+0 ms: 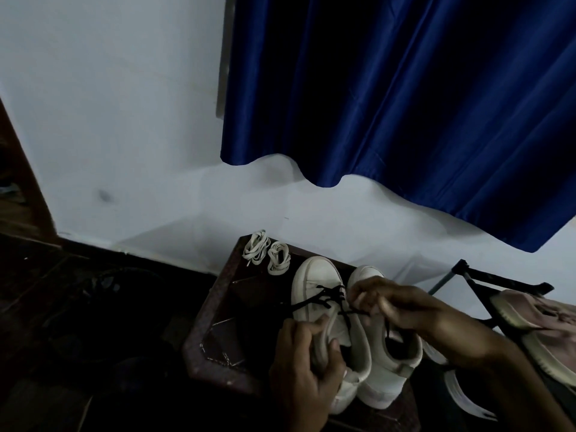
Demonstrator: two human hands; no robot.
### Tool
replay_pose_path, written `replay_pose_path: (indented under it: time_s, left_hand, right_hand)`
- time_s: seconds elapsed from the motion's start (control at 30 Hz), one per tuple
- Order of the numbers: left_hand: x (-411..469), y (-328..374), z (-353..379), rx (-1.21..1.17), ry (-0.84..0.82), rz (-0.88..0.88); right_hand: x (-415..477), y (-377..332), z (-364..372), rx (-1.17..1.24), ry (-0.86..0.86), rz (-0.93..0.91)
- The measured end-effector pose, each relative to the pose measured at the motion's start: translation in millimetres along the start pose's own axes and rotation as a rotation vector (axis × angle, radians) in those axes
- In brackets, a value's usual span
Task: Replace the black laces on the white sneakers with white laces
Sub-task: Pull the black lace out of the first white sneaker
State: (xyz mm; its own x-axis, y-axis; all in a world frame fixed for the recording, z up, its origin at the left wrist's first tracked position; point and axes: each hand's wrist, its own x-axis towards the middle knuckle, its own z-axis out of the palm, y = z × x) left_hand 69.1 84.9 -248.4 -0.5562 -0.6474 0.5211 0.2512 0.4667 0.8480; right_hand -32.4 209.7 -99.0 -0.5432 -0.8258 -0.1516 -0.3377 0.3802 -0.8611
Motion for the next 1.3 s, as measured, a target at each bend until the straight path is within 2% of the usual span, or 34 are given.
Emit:
replay_pose_path:
  time_s: [0.03, 0.17, 0.27, 0.43, 0.57, 0.67, 0.7, 0.77, 0.83, 0.93, 1.03, 1.17, 1.23, 1.3]
  left_hand:
    - [0, 0, 0, 0.003, -0.005, 0.006]
    - [0, -2, -1, -0.005, -0.011, 0.021]
    - [-1, -1, -2, -0.017, -0.035, 0.037]
    - [-3, 1, -8, -0.115, -0.050, -0.037]
    - [-4, -1, -6, -0.097, -0.067, -0.037]
    - [-2, -2, -6, -0.091, -0.060, -0.046]
    - [-2, -2, -5, -0.092, -0.058, -0.044]
    - [-1, -2, -6, -0.090, -0.053, -0.033]
    - [-1, -3, -6, -0.079, -0.047, -0.023]
    - [-1, -3, -6, -0.071, -0.048, -0.021]
    - [-3, -3, -6, -0.086, -0.070, -0.030]
    - [-3, -4, -7, -0.086, -0.080, -0.033]
    - [-2, -3, -6, -0.078, -0.080, -0.030]
    - [-1, -2, -6, -0.074, -0.074, -0.023]
  right_hand:
    - [2, 0, 2, -0.039, 0.032, 0.019]
    - [20, 6, 18, -0.566, 0.299, 0.043]
    - [25, 2, 28, -0.731, 0.306, 0.039]
    - [29, -4, 49, -1.076, 0.305, 0.196]
    - [29, 1, 47, -0.867, 0.356, 0.052]
    - [3, -16, 22, -0.599, 0.123, -0.034]
    - [-7, -24, 12, -0.569, 0.026, -0.041]
    - [-18, -27, -6, -0.675, -0.042, -0.032]
    - [-14, -20, -9, -0.806, -0.018, 0.060]
    - [10, -11, 19, -0.825, 0.178, 0.091]
    - [27, -5, 45, -0.911, 0.283, 0.139]
    - [33, 9, 57, -0.809, 0.426, 0.159]
    - [24, 5, 51, -0.752, 0.393, 0.087]
    - [3, -13, 33, -0.665, 0.197, 0.008]
